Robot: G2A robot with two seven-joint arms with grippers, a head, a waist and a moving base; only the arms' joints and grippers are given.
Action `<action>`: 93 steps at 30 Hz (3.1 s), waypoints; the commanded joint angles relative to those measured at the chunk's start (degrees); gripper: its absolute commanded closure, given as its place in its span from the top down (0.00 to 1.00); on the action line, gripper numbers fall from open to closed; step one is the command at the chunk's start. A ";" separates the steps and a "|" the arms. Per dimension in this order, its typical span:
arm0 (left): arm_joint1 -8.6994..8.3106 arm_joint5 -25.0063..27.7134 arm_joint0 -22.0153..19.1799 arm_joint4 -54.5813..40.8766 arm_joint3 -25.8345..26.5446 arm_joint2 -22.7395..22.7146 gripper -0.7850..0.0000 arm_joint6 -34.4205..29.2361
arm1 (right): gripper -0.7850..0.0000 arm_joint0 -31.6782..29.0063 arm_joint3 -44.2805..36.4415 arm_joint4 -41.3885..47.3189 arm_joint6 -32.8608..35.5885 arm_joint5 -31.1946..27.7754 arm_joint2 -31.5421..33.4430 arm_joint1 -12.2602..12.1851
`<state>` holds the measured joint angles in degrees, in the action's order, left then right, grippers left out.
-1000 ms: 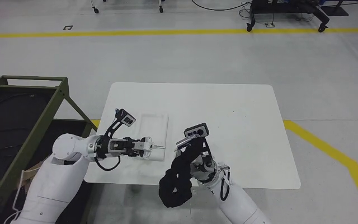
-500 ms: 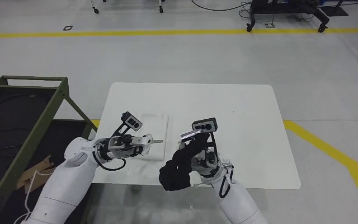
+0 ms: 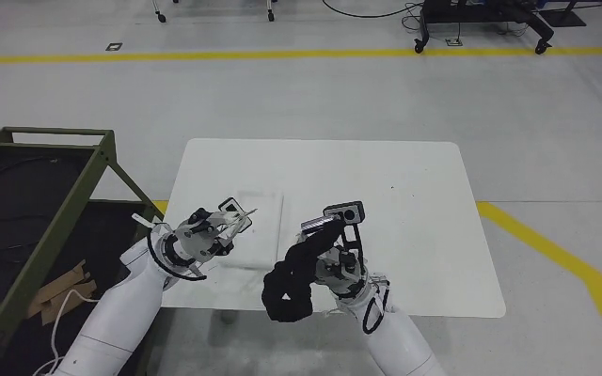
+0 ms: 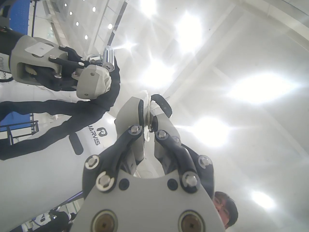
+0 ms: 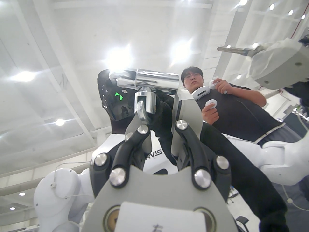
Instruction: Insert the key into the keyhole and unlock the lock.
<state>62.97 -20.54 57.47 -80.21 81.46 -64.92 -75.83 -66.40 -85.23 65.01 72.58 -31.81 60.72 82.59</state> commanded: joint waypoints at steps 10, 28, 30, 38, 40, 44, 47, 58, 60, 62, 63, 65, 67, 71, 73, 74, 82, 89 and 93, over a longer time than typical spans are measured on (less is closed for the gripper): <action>-0.24 -2.46 0.48 6.20 1.62 -0.42 0.00 4.21 | 0.00 -0.37 -2.60 -6.71 -1.48 -1.38 2.17 0.01; -0.97 -15.66 1.68 5.42 8.49 -2.91 0.00 11.42 | 0.00 -0.37 -2.60 -6.71 -1.48 -1.38 2.17 0.01; -1.06 -16.97 1.73 4.18 9.17 -3.60 0.00 11.89 | 0.00 -0.37 -2.60 -6.71 -1.48 -1.38 2.17 0.01; -1.12 -17.59 1.73 4.45 11.01 -3.87 0.00 13.83 | 0.00 -0.37 -2.60 -6.71 -1.48 -1.38 2.17 0.01; -1.07 -17.86 1.54 4.40 10.97 -3.65 0.00 14.26 | 0.00 -0.37 -2.60 -6.71 -1.48 -1.38 2.17 0.01; -1.02 -18.17 1.26 4.46 10.87 -3.33 0.00 14.46 | 0.00 -0.37 -2.60 -6.71 -1.48 -1.38 2.17 0.01; -1.02 -18.30 1.18 4.54 10.84 -3.30 0.00 14.36 | 0.00 -0.37 -2.60 -6.71 -1.48 -1.38 2.17 0.01; -1.02 -22.21 0.72 2.78 11.14 -2.80 0.00 14.84 | 0.00 -0.37 -2.60 -6.71 -1.48 -1.38 2.17 0.01; -1.01 -22.63 0.54 2.44 11.23 -2.82 0.00 15.26 | 0.00 -0.37 -2.60 -6.71 -1.48 -1.38 2.17 0.01; -1.01 -23.02 0.42 2.29 11.33 -2.77 0.00 15.62 | 0.00 -0.37 -2.60 -6.71 -1.48 -1.38 2.17 0.01; -1.01 -23.13 0.37 2.23 11.38 -2.75 0.00 15.74 | 0.00 -0.37 -2.60 -6.71 -1.48 -1.38 2.17 0.01; -1.00 -23.21 0.24 2.20 11.44 -2.71 0.00 15.94 | 0.00 -0.37 -2.60 -6.71 -1.48 -1.38 2.17 0.01; -1.00 -23.30 0.17 2.22 11.45 -2.66 0.00 15.99 | 0.00 -0.37 -2.60 -6.71 -1.48 -1.38 2.17 0.01; -1.01 -23.48 0.13 2.47 11.31 -2.51 0.00 16.20 | 0.00 -0.37 -2.60 -6.71 -1.48 -1.38 2.17 0.01; -1.02 -23.75 0.13 2.36 11.19 -2.42 0.00 16.11 | 0.00 -0.37 -2.60 -6.71 -1.48 -1.38 2.17 0.01; -1.02 -23.88 0.10 2.31 11.14 -2.40 0.00 16.06 | 0.00 -0.37 -2.60 -6.71 -1.48 -1.38 2.17 0.01; -1.13 -24.05 0.02 1.66 10.97 -2.51 0.00 16.15 | 0.00 -0.37 -2.60 -6.71 -1.48 -1.38 2.17 0.01; -1.24 -24.41 -0.31 1.50 11.05 -1.96 0.00 16.51 | 0.00 -0.37 -2.60 -6.71 -1.48 -1.38 2.17 0.01; -1.34 -24.41 -0.55 1.58 10.77 -1.71 0.00 16.51 | 0.00 -0.37 -2.60 -6.71 -1.48 -1.38 2.17 0.01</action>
<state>61.65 -45.03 56.98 -78.63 92.34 -66.67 -59.25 -66.76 -87.82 58.31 71.10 -33.19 62.90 82.61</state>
